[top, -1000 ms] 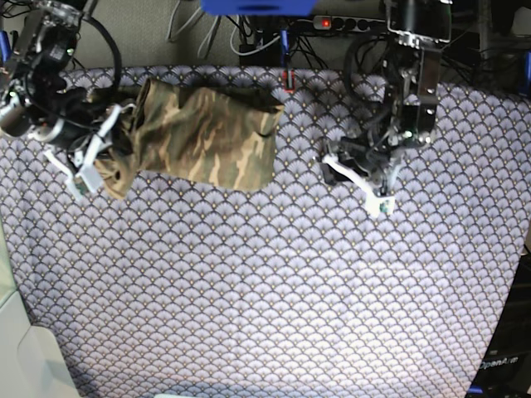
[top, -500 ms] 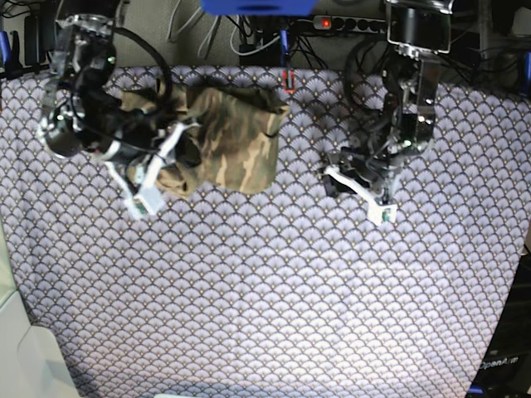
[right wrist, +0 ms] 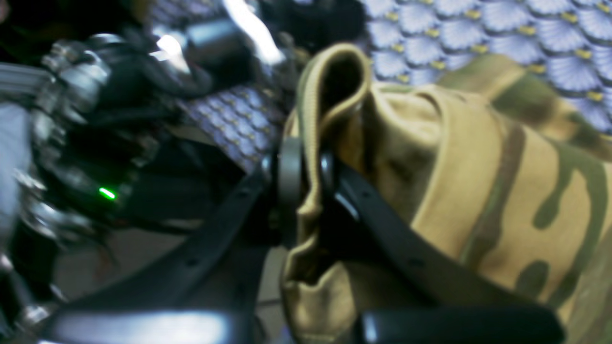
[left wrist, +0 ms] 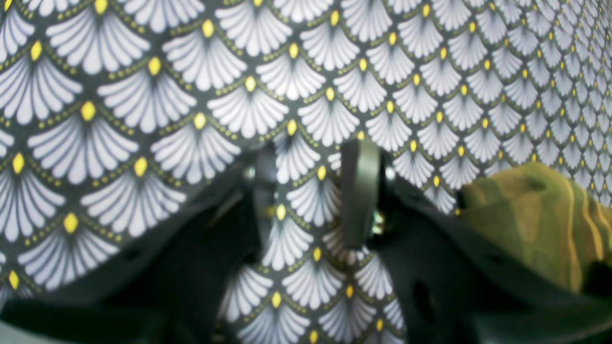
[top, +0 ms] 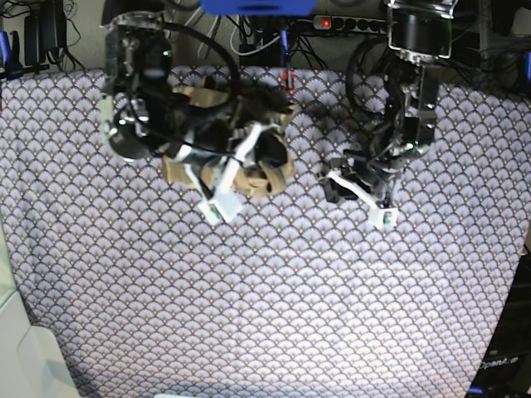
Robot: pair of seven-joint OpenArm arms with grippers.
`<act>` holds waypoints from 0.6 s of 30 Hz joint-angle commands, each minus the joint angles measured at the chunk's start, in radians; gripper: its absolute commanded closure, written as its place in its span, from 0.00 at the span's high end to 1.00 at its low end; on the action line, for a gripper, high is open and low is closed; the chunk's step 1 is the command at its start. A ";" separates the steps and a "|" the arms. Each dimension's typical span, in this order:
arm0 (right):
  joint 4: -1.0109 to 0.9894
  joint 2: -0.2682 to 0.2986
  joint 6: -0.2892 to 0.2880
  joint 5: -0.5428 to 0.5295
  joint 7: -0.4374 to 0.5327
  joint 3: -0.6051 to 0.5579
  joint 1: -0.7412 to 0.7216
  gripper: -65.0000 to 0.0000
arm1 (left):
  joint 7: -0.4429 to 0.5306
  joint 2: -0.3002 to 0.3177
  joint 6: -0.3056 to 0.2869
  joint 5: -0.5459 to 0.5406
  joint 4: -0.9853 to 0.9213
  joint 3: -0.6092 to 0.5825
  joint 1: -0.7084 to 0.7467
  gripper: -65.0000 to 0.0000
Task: Fold the T-shirt properly
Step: 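Lift the strip's end with the right gripper and fold it toward the left gripper, then release the folded end and pull the right gripper back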
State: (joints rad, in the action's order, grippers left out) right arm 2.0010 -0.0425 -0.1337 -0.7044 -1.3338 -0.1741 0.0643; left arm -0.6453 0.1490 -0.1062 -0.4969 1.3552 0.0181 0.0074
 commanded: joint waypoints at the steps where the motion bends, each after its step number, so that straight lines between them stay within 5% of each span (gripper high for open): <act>1: 0.005 -0.013 0.032 -0.030 0.026 -0.020 -0.025 0.00 | -0.040 0.024 -0.013 0.011 0.000 0.003 0.001 0.35; 4: -0.035 -0.021 0.078 -0.030 0.032 -0.084 -0.053 0.00 | -0.040 0.048 -0.045 0.005 0.005 0.026 0.003 0.35; 10: -0.200 -0.021 0.078 -0.031 0.162 -0.175 -0.094 0.00 | -0.051 0.057 -0.056 0.007 0.014 0.173 0.009 0.35; 18: -0.423 -0.013 0.076 -0.031 0.359 -0.290 -0.146 0.00 | -0.051 0.088 -0.056 0.011 0.094 0.164 0.036 0.35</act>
State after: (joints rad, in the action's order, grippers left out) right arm 1.5627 -0.0498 -0.0566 -0.7128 -0.9897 -0.4644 -0.0643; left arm -0.7170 0.2272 -0.1577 -0.4789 1.4261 0.1787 0.0608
